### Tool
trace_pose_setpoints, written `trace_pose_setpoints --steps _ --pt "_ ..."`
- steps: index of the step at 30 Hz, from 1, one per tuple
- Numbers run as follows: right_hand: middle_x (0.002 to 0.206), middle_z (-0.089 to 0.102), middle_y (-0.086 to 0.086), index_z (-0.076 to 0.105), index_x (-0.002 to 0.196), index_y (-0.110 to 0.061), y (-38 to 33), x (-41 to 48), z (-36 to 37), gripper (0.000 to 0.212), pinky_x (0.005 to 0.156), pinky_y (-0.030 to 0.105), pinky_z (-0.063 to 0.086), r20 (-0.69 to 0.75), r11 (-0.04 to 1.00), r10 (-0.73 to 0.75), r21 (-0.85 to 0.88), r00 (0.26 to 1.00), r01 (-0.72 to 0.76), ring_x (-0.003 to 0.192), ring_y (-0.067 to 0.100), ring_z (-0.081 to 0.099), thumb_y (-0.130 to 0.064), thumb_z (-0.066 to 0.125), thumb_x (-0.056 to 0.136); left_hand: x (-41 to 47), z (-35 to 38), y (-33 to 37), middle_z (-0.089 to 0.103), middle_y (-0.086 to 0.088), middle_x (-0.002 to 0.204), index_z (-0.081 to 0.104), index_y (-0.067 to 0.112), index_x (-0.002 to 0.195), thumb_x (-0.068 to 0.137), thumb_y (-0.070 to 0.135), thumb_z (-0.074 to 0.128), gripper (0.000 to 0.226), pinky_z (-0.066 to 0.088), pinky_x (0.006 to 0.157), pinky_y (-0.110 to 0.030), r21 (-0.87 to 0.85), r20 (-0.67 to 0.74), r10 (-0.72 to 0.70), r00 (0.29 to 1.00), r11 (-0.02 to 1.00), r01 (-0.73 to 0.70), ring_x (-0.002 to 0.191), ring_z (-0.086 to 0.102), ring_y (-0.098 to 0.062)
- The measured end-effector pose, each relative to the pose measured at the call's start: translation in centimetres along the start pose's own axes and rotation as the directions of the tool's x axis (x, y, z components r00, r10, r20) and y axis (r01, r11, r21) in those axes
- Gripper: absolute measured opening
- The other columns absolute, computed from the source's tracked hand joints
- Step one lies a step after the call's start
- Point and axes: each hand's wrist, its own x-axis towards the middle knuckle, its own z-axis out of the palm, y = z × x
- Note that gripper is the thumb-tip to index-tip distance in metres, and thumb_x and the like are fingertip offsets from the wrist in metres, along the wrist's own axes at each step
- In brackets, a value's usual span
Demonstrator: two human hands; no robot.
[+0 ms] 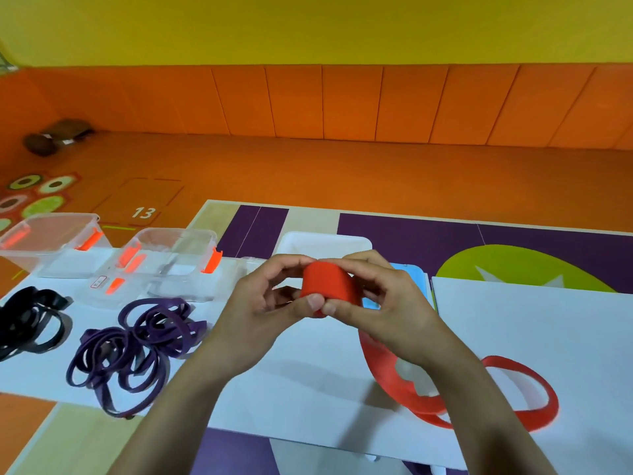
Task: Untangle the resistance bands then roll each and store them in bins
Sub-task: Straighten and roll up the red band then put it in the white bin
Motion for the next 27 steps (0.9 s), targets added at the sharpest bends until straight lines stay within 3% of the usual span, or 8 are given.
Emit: trace_pose_setpoints --steps 5,8,11,14,17,19,23,27 --pt "0.119 0.070 0.002 0.070 0.127 -0.026 0.3 0.6 0.0 0.043 0.089 0.037 0.057 -0.038 0.959 -0.008 0.283 0.999 0.018 0.098 0.021 0.071 -0.022 0.079 0.085 0.2 1.0 -0.3 0.069 -0.004 0.121 0.058 0.006 0.124 0.088 0.011 0.066 0.037 0.061 0.085 -0.041 -0.255 -0.066 0.058 0.996 0.964 -0.073 0.109 0.071 -0.028" --pt "0.126 0.070 0.006 0.066 0.134 -0.024 1.1 0.7 0.3 0.047 0.091 0.042 0.057 -0.027 0.911 -0.011 0.412 1.000 0.021 0.109 0.030 0.068 -0.031 0.076 0.088 0.1 2.0 0.0 0.065 -0.010 0.127 0.054 0.003 0.125 0.091 0.013 0.068 0.039 0.059 0.089 -0.041 -0.377 -0.053 0.065 0.996 0.923 -0.080 0.109 0.071 -0.037" --pt "0.123 0.072 0.004 0.065 0.136 -0.026 1.8 0.3 0.6 0.054 0.086 0.036 0.056 -0.034 0.878 0.033 0.479 0.999 -0.013 0.107 0.023 0.067 -0.046 0.075 0.086 0.0 2.7 -0.2 0.061 -0.018 0.130 0.052 0.000 0.126 0.084 0.020 0.072 0.051 0.058 0.092 -0.041 -0.444 -0.054 0.056 0.997 0.893 -0.074 0.111 0.069 -0.040" --pt "0.111 0.075 -0.001 0.069 0.129 -0.028 1.6 0.3 0.3 0.038 0.081 0.028 0.052 -0.066 0.923 0.022 0.384 0.998 0.005 0.093 0.014 0.067 -0.031 0.073 0.091 -0.1 2.3 -0.5 0.060 -0.022 0.130 0.050 -0.002 0.127 0.089 0.014 0.070 0.045 0.057 0.094 -0.042 -0.469 0.004 0.016 1.000 0.883 -0.012 0.113 0.067 -0.042" --pt "0.117 0.075 -0.001 0.069 0.127 -0.023 1.1 0.4 -0.4 0.041 0.093 0.026 0.053 -0.056 0.951 -0.001 0.308 0.998 0.018 0.110 0.017 0.070 -0.026 0.075 0.086 0.0 1.3 -0.1 0.063 -0.013 0.125 0.052 0.002 0.123 0.089 0.011 0.066 0.038 0.061 0.085 -0.044 -0.311 0.040 -0.042 0.998 0.949 0.052 0.108 0.070 -0.038" --pt "0.117 0.073 -0.006 0.070 0.124 -0.030 0.8 0.2 -0.7 0.042 0.096 0.026 0.053 -0.037 0.977 0.005 0.215 0.999 0.003 0.112 0.016 0.068 -0.030 0.078 0.082 0.3 0.4 0.6 0.065 -0.005 0.119 0.056 0.008 0.119 0.084 0.017 0.070 0.038 0.063 0.078 -0.043 -0.127 0.043 -0.089 0.995 0.987 0.094 0.104 0.071 -0.032" --pt "0.108 0.064 -0.018 0.070 0.122 -0.040 0.2 -0.1 -0.4 0.045 0.083 0.014 0.048 0.026 0.996 0.054 -0.074 0.998 -0.052 0.105 0.003 0.061 -0.039 0.084 0.078 0.6 -1.6 2.1 0.066 0.011 0.113 0.061 0.031 0.123 0.080 0.037 0.084 0.049 0.063 0.076 -0.038 0.278 0.166 -0.120 0.979 0.958 0.070 0.098 0.071 -0.021" --pt "0.108 0.063 -0.018 0.071 0.120 -0.040 0.2 -0.6 -0.4 0.050 0.083 0.018 0.052 -0.010 0.992 0.059 -0.109 0.998 -0.059 0.107 0.004 0.061 -0.044 0.088 0.073 0.7 -1.7 2.3 0.067 0.014 0.118 0.061 0.038 0.125 0.079 0.039 0.078 0.049 0.061 0.085 -0.033 0.366 0.243 -0.112 0.964 0.931 0.016 0.103 0.070 -0.016"
